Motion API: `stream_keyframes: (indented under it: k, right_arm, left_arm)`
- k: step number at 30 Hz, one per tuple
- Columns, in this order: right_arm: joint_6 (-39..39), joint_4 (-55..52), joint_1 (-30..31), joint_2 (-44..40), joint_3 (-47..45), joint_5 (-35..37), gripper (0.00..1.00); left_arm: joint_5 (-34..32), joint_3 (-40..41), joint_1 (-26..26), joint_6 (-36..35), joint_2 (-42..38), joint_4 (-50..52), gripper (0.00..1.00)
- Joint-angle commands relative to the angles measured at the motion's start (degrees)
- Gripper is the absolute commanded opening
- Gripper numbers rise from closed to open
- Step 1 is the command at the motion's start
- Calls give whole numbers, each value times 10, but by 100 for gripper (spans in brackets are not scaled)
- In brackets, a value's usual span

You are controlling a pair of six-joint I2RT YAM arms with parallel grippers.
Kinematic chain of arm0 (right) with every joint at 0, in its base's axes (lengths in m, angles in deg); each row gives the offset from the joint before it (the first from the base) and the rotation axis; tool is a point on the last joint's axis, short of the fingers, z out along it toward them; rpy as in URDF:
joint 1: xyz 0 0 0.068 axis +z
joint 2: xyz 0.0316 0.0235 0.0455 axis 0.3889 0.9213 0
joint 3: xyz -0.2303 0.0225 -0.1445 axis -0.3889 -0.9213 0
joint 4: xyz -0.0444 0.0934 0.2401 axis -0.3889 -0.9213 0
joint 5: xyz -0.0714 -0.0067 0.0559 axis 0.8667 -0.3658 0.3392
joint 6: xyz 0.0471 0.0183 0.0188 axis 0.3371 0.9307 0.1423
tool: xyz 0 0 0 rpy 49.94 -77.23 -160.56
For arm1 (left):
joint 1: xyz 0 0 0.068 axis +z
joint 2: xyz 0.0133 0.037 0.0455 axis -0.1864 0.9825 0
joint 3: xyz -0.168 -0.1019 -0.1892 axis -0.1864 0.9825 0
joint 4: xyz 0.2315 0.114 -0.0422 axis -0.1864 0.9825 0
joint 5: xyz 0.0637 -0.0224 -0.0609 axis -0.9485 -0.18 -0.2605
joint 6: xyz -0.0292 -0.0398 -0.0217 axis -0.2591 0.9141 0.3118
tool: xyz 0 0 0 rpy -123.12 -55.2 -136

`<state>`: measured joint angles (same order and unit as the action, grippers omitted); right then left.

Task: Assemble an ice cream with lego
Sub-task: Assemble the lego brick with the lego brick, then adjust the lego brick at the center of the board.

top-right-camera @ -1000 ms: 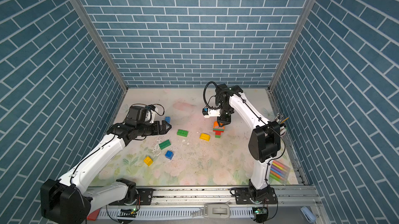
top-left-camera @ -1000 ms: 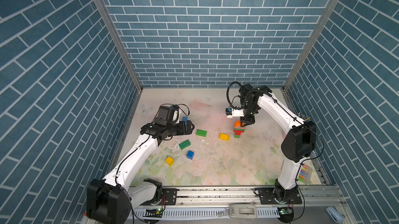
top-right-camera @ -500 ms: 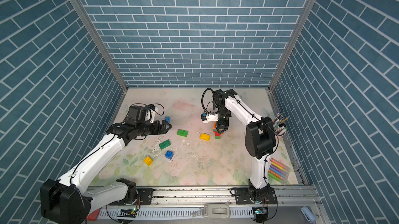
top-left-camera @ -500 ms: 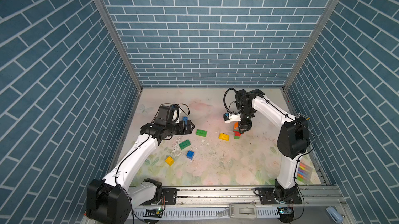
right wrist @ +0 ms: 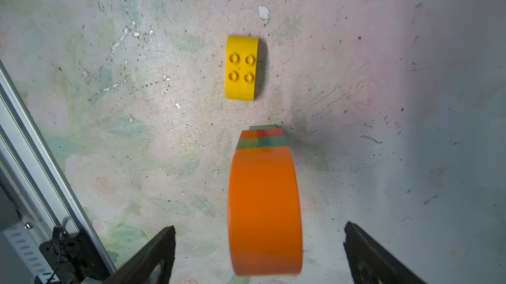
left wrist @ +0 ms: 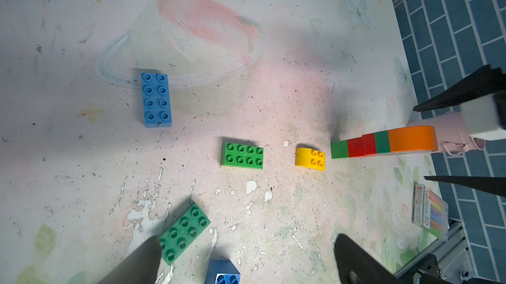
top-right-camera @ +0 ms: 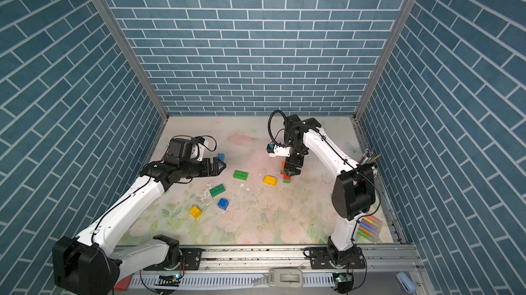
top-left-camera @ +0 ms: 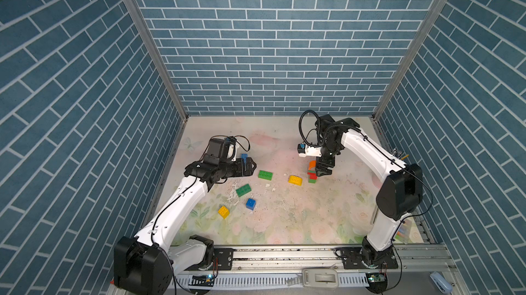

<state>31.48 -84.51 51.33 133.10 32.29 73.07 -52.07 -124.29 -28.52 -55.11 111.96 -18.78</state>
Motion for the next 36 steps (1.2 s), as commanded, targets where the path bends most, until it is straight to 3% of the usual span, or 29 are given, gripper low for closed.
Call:
stream_keyframes:
  k: [1,9,13,18,23,36]
  right_arm:
    - [113,36,10,-75,-43,2,98]
    - [416,150,84,-206,-180,123,96]
    - [556,279,133,-278,-283,204,92]
    - [687,417,181,-358,-404,298,99]
    - [710,501,219,-374,-478,355,99]
    - [728,769,224,-330,-618,423,98]
  left_arm:
    - [-11,-21,3,-16,-10,13,99]
    - [-25,-59,-9,-34,7,22,99]
    - [-22,-64,-16,-38,18,14,100]
    - [-15,-75,-18,-38,26,5,100]
    - [-12,-68,-18,-42,21,-3,100]
    - [-10,-37,-18,-48,-6,-9,100]
